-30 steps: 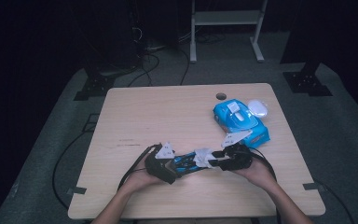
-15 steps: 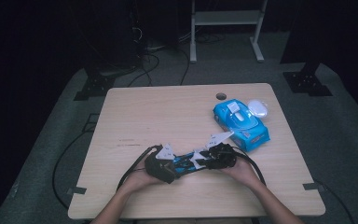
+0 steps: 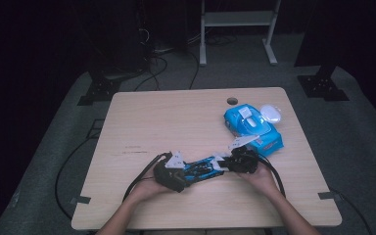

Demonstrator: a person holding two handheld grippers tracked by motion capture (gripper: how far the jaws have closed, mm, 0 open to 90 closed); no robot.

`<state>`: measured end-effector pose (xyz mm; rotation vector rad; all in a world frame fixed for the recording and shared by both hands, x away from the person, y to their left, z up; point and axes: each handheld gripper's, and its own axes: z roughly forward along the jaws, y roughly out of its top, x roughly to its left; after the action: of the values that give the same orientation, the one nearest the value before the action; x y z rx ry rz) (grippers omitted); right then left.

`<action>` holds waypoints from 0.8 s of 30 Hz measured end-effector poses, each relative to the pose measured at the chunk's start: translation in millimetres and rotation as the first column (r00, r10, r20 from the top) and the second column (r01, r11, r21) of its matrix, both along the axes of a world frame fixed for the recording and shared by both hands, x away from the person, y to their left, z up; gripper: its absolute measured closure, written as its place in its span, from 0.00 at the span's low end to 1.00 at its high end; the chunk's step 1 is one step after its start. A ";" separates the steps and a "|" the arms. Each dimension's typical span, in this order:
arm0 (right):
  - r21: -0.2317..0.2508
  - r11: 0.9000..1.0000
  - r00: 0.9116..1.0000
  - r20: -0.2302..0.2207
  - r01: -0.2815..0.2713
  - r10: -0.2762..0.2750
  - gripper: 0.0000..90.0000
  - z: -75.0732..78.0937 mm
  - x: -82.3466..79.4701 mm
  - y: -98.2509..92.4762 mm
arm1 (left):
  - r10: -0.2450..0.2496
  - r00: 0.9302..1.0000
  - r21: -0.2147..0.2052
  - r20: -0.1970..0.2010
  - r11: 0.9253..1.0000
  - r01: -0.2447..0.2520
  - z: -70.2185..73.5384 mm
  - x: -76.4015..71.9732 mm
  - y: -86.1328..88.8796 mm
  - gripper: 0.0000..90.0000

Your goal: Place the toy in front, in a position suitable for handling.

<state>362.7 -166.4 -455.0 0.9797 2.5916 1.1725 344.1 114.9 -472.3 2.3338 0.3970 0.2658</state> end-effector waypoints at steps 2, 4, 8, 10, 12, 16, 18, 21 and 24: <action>0.001 1.000 1.000 0.003 -0.010 0.010 0.89 0.7 -1.1 2.2 | 0.002 1.000 -0.002 0.005 1.000 -0.002 -0.7 0.8 -1.0 0.25; 0.022 0.999 0.999 0.001 -0.033 0.033 0.89 1.7 -3.6 9.4 | 0.005 1.000 -0.001 0.009 1.000 -0.005 -1.1 1.2 -1.8 0.25; 0.059 0.994 0.996 -0.007 -0.089 0.089 0.89 3.9 -8.5 23.8 | 0.011 1.000 -0.002 0.016 1.000 -0.011 -1.9 1.9 -3.4 0.25; 0.054 0.995 0.996 -0.007 -0.087 0.087 0.89 4.5 -7.2 21.5 | 0.015 1.000 0.004 0.026 1.000 -0.015 -2.5 2.1 -5.0 0.24; 0.040 0.998 0.999 -0.007 -0.041 0.042 0.89 2.2 -3.0 12.3 | 0.017 0.999 0.009 0.034 1.000 -0.018 -2.9 2.4 -6.7 0.24; 0.008 0.999 0.999 -0.004 0.042 -0.042 0.89 -0.8 1.6 -6.0 | 0.029 0.999 0.007 0.034 1.000 -0.030 -3.4 4.5 -8.9 0.24; 0.006 0.999 0.999 -0.001 0.050 -0.050 0.89 -1.0 1.0 -7.2 | 0.032 0.999 0.004 0.031 0.999 -0.032 -3.5 5.2 -9.3 0.24; 0.031 0.999 1.000 0.004 0.017 -0.017 0.89 1.0 -0.6 1.4 | 0.038 0.999 -0.006 0.032 0.999 -0.037 -4.4 6.7 -9.2 0.24; 0.073 0.996 0.998 -0.004 -0.057 0.057 0.89 3.2 -4.3 19.9 | 0.050 0.998 -0.011 0.033 0.999 -0.049 -4.9 8.7 -9.2 0.24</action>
<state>358.4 -146.5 -451.8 0.9305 2.6151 1.2885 352.8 105.6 -477.2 2.3091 0.4393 0.3253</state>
